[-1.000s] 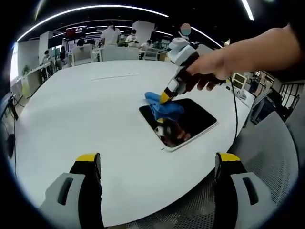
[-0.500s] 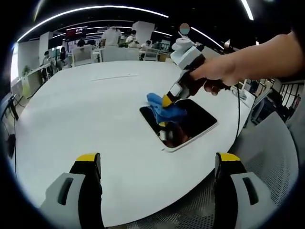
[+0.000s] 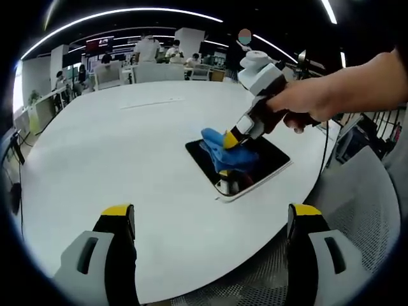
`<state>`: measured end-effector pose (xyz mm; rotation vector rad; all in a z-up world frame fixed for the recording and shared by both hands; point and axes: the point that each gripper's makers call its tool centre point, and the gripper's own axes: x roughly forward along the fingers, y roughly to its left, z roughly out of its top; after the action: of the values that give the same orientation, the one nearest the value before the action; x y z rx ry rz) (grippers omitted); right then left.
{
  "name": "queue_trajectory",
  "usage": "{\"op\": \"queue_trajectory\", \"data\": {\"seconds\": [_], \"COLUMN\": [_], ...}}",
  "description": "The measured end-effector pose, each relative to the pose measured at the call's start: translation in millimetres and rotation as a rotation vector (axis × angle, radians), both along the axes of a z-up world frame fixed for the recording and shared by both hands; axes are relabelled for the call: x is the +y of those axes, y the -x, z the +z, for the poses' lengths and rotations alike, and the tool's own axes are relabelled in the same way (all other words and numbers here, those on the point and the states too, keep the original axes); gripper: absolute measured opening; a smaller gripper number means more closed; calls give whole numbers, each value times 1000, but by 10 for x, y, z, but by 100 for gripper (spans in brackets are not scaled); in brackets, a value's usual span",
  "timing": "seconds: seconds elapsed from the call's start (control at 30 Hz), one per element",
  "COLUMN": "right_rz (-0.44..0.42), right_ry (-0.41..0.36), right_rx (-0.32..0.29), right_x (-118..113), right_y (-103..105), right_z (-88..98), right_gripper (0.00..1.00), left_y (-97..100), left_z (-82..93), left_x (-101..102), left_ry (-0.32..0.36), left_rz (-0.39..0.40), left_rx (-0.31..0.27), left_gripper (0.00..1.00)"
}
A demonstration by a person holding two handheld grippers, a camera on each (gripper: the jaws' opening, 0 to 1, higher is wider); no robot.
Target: Wipe the mirror surface with the cleaning cloth until all visible marks leave the cleaned area.
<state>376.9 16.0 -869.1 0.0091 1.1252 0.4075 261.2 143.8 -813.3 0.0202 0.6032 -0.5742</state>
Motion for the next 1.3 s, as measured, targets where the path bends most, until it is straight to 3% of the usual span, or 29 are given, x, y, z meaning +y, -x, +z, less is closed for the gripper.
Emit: {"op": "queue_trajectory", "data": {"seconds": [0.3,0.43,0.6,1.1,1.3], "right_rz": [-12,-13,-4,-7,13], "right_ry": [-25,-31,-34,-54,-47], "right_rx": [10,18,21,44,48], "right_x": [-6,-8,-12,-31,-22], "right_y": [194,252,368,492,548], "right_z": [27,22,43,-5,-10], "right_gripper": [0,0,0,0,0], "left_y": [13,-5,16,-8,1], "left_z": [19,51,49,105,86], "left_x": [-13,-24,-39,-4,-1], "left_ry": [-6,-11,-12,-54,-65], "left_rz": [-13,-25,-37,-47,-49], "left_rx": [-14,-47,-41,-97,-82], "left_gripper": [99,99,99,99,99]}}
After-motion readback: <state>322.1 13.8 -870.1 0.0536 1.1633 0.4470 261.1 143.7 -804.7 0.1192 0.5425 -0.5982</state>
